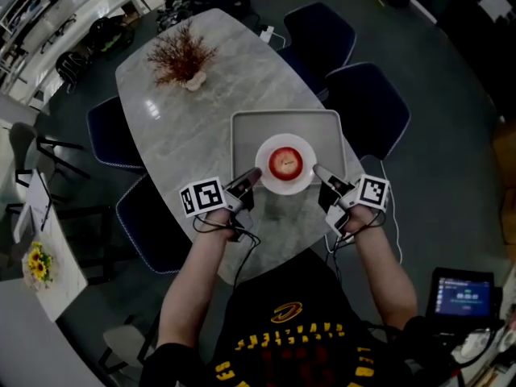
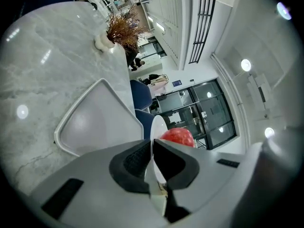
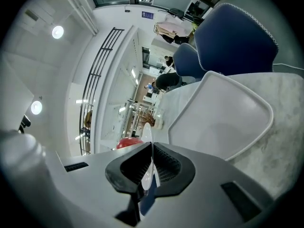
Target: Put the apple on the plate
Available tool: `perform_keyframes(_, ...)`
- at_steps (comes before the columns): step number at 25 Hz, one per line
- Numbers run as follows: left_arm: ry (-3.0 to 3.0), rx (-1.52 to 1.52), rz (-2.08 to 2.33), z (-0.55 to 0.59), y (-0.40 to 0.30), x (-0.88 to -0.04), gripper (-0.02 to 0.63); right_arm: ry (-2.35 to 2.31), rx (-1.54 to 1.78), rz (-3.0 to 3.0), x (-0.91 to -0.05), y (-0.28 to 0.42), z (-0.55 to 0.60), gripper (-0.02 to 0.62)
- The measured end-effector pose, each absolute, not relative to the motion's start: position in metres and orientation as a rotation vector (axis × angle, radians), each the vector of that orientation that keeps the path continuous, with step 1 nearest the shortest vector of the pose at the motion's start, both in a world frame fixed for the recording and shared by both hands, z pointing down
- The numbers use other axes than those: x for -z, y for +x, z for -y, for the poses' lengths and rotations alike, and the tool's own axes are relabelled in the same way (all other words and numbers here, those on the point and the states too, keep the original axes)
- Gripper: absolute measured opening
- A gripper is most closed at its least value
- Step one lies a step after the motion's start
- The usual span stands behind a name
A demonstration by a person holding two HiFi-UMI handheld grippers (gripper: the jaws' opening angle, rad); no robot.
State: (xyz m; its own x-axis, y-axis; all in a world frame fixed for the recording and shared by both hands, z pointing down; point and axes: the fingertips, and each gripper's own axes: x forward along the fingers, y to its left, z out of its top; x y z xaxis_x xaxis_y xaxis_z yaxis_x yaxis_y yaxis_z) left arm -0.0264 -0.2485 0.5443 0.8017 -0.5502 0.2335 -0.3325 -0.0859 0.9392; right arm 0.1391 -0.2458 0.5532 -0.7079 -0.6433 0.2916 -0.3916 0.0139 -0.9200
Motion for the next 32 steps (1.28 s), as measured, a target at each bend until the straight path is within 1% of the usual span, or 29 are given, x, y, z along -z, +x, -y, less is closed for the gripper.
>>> perform_keyframes(5,1.668,0.189,0.712,0.289,-0.009,-0.557,0.023,-1.065,1.789,-2.061,-0.568,0.155,0.290,0.025)
perform_keyframes(10,1.642,0.162,0.749,0.370,0.005,-0.595,0.023,-1.029,1.851,-2.038,-0.611,0.167,0.374,0.025)
perform_keyframes(29,1.568,0.018,0.747,0.355,0.000,-0.654,0.023,-1.106,1.988,-1.997,-0.664,0.156,0.358,0.025)
perform_keyframes(32,1.568,-0.016,0.745,0.354,0.001,-0.659,0.023,-1.178,2.029,-1.992,-0.668,0.157,0.350,0.025)
